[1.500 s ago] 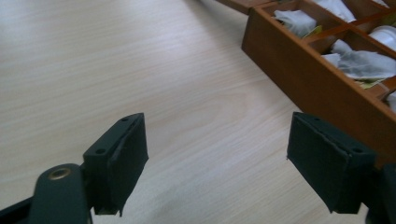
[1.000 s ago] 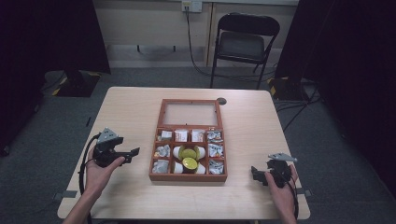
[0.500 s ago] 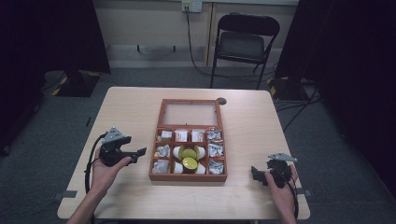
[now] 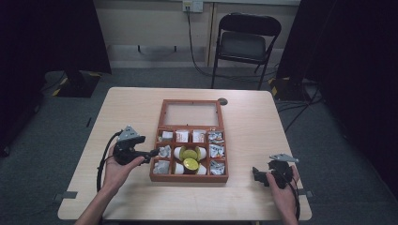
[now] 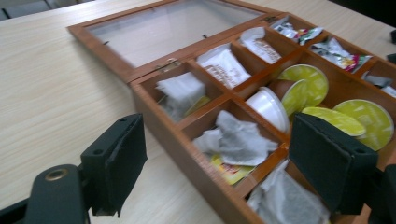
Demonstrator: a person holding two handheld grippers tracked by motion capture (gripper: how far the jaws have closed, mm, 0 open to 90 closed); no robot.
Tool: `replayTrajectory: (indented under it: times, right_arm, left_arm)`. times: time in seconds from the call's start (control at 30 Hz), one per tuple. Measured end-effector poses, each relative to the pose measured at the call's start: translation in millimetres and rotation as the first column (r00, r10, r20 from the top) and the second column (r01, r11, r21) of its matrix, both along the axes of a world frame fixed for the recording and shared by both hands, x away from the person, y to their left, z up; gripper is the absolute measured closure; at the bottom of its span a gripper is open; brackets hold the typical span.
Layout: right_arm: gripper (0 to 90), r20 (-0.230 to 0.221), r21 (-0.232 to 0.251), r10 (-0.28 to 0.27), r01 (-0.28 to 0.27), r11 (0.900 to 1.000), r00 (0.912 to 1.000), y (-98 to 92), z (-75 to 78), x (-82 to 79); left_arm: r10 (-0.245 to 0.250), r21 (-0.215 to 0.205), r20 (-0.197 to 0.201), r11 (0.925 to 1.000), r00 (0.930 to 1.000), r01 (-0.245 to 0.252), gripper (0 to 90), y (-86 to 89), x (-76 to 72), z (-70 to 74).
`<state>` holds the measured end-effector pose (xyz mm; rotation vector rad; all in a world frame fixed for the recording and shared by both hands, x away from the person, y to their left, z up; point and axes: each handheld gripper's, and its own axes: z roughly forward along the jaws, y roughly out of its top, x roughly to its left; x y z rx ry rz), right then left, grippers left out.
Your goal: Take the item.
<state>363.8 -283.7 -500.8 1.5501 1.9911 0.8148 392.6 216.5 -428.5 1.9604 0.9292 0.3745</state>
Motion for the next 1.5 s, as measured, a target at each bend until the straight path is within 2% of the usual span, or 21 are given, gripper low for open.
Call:
replayTrajectory:
  times: [0.1,0.2,0.4,0.73,0.83,1.0,1.13,1.3,1.4,1.47,1.5]
  right_arm:
    - [0.0,0.000,0.000,0.000,0.000,1.000,1.0000,0.0,0.0,0.0]
    - [0.0,0.000,0.000,0.000,0.000,1.000,1.0000,0.0,0.0,0.0]
    - [0.0,0.000,0.000,0.000,0.000,1.000,1.0000,0.0,0.0,0.0]
    - [0.0,0.000,0.000,0.000,0.000,1.000,1.0000,0.0,0.0,0.0]
    - [0.0,-0.001,-0.001,-0.001,0.001,1.000,1.0000,0.0,0.1,-0.2]
    - [0.0,-0.001,0.000,-0.002,0.002,1.000,1.0000,0.1,0.0,-0.2]
    - [0.0,-0.004,0.002,-0.005,0.005,1.000,1.0000,0.4,0.1,-0.6]
    - [0.0,-0.002,0.000,-0.004,0.004,1.000,1.0000,0.3,0.1,-0.5]
    - [0.0,-0.004,0.001,-0.005,0.005,1.000,1.0000,0.4,0.1,-0.6]
    - [0.0,-0.004,0.002,-0.005,0.005,1.000,1.0000,0.4,0.1,-0.6]
    - [0.0,-0.004,0.002,-0.005,0.005,1.000,1.0000,0.4,0.1,-0.6]
  left_arm:
    - [-0.016,0.009,-0.006,0.9998,0.9998,0.016,19.5,-5.2,1.5,-1.2]
    - [-0.023,0.013,-0.029,0.9996,0.9993,0.024,19.8,-7.8,4.6,0.3]
    - [-0.047,-0.002,-0.013,0.9989,0.9988,0.047,22.8,-19.1,6.5,6.4]
    - [-0.087,-0.031,-0.025,0.9958,0.9959,0.087,25.7,-39.0,9.0,4.8]
    - [-0.105,-0.019,-0.040,0.9944,0.9937,0.104,25.7,-45.1,12.6,6.8]
    - [-0.123,-0.023,-0.032,0.9922,0.9918,0.123,27.0,-54.4,14.7,12.2]
    - [-0.157,-0.029,-0.048,0.9874,0.9865,0.155,27.4,-68.0,17.7,10.3]
    - [-0.195,-0.013,-0.062,0.9808,0.9789,0.194,27.8,-85.0,18.4,8.2]
    - [-0.227,-0.019,-0.081,0.9738,0.9704,0.227,28.6,-90.3,16.7,4.8]
    - [-0.231,-0.023,-0.083,0.9729,0.9693,0.230,28.6,-92.2,15.0,2.0]
    - [-0.236,-0.012,-0.089,0.9718,0.9677,0.236,28.6,-93.3,15.0,1.0]
